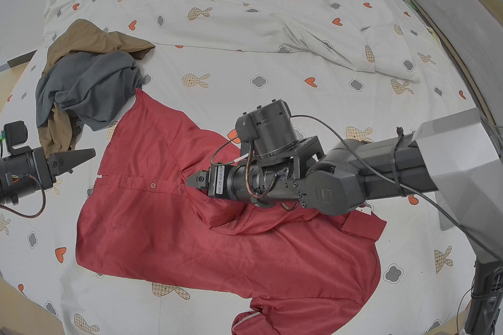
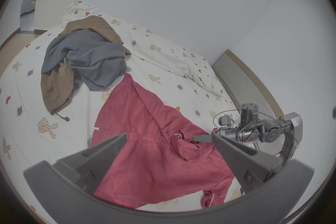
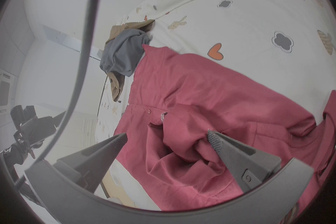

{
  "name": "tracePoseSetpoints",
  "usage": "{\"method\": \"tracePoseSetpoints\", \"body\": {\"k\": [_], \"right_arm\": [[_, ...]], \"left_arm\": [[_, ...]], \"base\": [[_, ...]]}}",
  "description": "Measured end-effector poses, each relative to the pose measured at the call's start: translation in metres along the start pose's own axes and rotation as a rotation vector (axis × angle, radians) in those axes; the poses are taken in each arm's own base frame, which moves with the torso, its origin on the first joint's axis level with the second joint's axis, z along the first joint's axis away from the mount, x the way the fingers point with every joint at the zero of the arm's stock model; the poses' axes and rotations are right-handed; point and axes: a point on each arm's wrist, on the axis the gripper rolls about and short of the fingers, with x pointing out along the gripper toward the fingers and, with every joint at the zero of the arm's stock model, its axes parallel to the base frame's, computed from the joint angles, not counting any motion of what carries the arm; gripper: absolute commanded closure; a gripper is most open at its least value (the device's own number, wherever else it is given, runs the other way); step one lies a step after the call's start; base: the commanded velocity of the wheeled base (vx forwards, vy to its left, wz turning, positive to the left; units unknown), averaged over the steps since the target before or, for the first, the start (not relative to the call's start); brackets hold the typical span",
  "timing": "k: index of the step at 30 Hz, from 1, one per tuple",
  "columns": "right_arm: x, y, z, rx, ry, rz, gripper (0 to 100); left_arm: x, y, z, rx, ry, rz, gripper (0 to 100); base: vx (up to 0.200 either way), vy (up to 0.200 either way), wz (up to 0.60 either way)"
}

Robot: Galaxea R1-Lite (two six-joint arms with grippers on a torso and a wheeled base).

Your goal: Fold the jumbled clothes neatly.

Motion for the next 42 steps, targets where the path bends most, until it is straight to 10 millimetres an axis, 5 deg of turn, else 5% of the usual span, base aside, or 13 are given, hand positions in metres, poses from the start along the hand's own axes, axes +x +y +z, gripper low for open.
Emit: {"method": "tracePoseSetpoints", "body": {"k": [12,23,35,42], "right_arm": [[0.007,0.032,-0.055,-0.074,0.13,0.031,0],[0.006,0.019,-0.045,-0.204,0.028,-0.11,0],[-0.023,0.034,-0.041,-0.362,-0.091,-0.234,0],[-0.01,0.038,-0.059,-0.442,-0.085,-0.297,0]], "left_arm": [[0.0,0.0,0.0,-0.001,0.0,0.0,0],[0.0,0.0,0.0,0.0,-0.001,0.0,0],[0.0,0.0,0.0,0.0,-0.001,0.0,0],[-0.001,-0.001,0.001,0.003,-0.005,0.0,0]], "base": [[0.0,0.0,0.0],[0.0,0.0,0.0],[0.0,0.0,0.0],[0.0,0.0,0.0]]}}
